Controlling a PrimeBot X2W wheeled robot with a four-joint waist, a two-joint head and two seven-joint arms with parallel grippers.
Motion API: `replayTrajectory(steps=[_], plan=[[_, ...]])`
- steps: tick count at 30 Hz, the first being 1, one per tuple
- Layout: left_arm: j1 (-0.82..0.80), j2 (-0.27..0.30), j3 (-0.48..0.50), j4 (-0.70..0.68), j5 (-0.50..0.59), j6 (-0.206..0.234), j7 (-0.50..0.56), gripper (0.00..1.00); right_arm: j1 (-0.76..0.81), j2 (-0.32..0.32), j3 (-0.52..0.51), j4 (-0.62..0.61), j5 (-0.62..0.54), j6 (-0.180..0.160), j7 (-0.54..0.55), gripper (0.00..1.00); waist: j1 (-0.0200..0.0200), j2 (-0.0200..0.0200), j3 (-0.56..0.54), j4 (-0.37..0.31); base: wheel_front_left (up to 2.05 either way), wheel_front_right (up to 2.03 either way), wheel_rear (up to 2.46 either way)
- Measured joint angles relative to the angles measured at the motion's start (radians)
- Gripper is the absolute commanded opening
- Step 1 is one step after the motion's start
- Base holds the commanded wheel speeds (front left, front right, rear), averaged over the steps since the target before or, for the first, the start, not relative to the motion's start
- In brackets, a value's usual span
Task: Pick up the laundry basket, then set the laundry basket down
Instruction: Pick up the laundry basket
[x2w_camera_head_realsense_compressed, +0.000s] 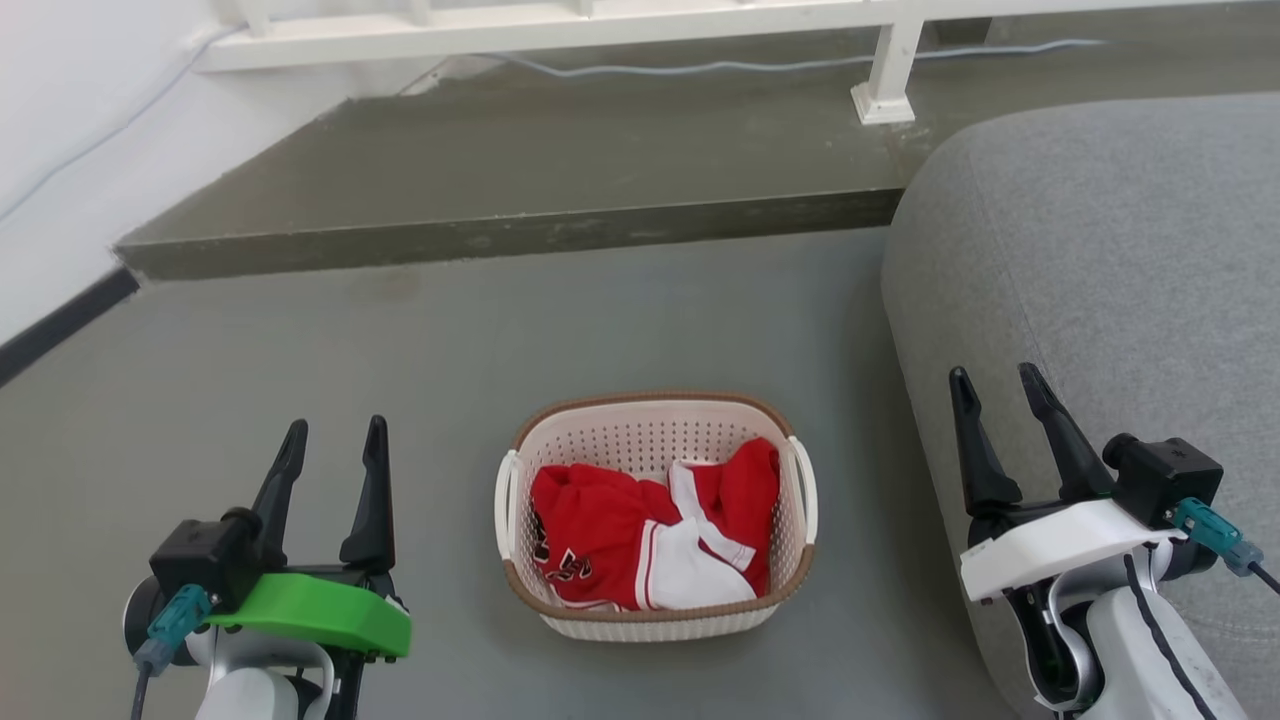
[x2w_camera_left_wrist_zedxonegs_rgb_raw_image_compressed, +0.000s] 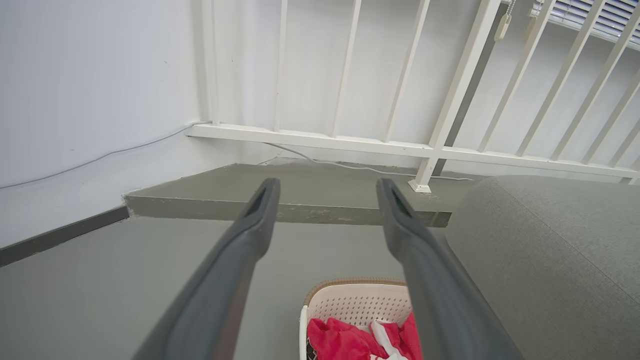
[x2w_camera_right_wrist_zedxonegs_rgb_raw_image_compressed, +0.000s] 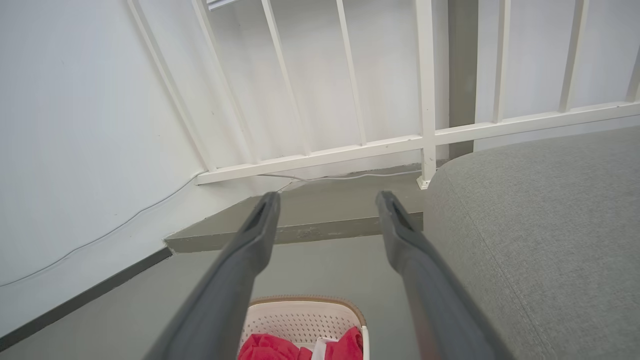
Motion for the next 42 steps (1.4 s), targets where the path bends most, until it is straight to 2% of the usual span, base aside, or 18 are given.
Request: replayTrajectory(steps=[13,27,42], plan=[[-0.039,0.000,0.001,-0.015,-0.005,-0.006,0.000,1.00,-0.018,0.007,-0.007,-0.007,-0.017,0.002,0.000,1.00,0.0000,0.0000,0.098,-0.005,0.00,0.00,0.00],[-0.172,-0.002,0.023,-0.002,0.010,-0.010,0.000,1.00,-0.162,0.008,-0.008,-0.005,-0.033,0.009,0.000,1.00,0.0000,0.0000,0.279,-0.017,0.00,0.00,0.00],[-0.337,-0.008,0.025,0.100,0.010,-0.019,-0.001,1.00,-0.316,0.010,-0.015,0.064,-0.022,0.018,-0.002,1.00,0.0000,0.0000,0.470,-0.023,0.00,0.00,0.00]])
